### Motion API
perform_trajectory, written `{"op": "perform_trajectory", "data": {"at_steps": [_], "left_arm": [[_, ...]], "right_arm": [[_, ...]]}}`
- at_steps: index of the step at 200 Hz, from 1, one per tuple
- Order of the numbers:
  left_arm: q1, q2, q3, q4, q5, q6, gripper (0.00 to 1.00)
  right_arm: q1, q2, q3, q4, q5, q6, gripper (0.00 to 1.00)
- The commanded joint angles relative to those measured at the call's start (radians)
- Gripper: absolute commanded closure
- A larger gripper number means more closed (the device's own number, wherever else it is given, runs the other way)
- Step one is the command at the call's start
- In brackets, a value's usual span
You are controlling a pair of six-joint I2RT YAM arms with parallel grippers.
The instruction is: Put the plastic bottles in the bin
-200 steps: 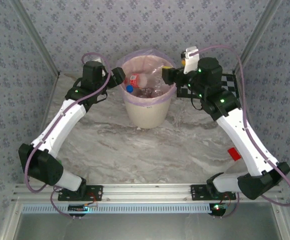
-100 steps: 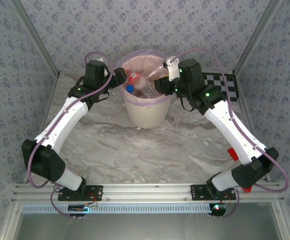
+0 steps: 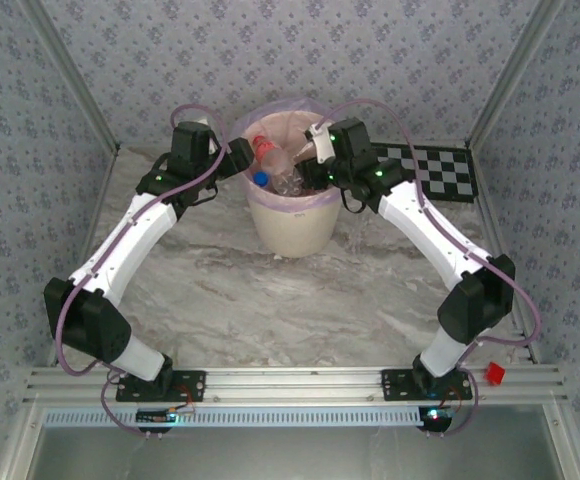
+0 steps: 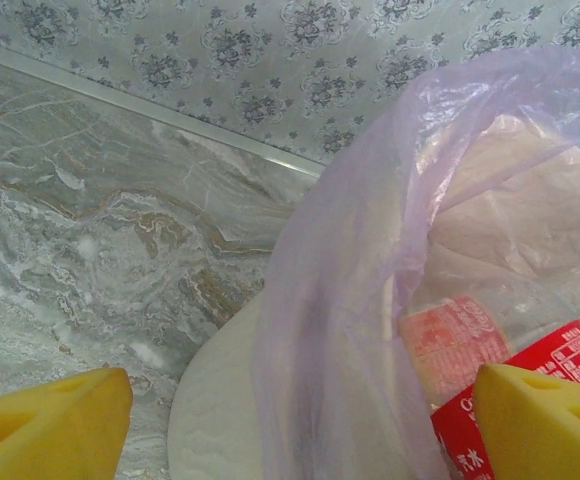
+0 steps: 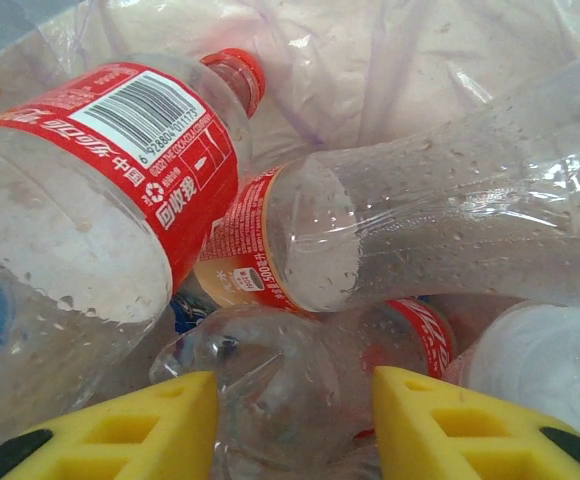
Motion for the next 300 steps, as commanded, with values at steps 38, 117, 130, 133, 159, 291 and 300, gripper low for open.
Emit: {"op": "perform_trajectory", "data": {"at_steps": [38,117,130,133,159,291,300], "left_arm": [[0.016,0.004,0.055,-0.022,0.001,0.029,0.12],[0.017,0.029,0.062,-0.021,0.007,0.018,0.12],[0.017,0.026,0.060,-0.023,0.005,0.018,0.12],[0.017,0.025,0.058,-0.023,0.004,0.018,0.12],[0.017,0.024,0.056,-0.028,0.002,0.019,0.12],[0.026,0.022,0.095,-0.040,0.038,0.030,0.11],[0.026,0.018,0.108,-0.044,0.038,0.036,0.11]], "right_arm": [[-0.008,-0.214,0.065,-0.041,0.001,-0.011,0.43],[0.122,-0.197,0.038,-0.150,0.002,-0.051,0.36],[0.122,-0.185,0.018,-0.141,0.021,-0.053,0.37],[0.122,-0.183,0.015,-0.139,0.029,-0.055,0.38],[0.110,-0.145,0.009,-0.134,0.089,-0.076,0.40],[0.059,-0.093,0.071,-0.139,0.014,-0.081,0.35],[0.059,-0.106,0.094,-0.149,0.013,-0.078,0.30]]}}
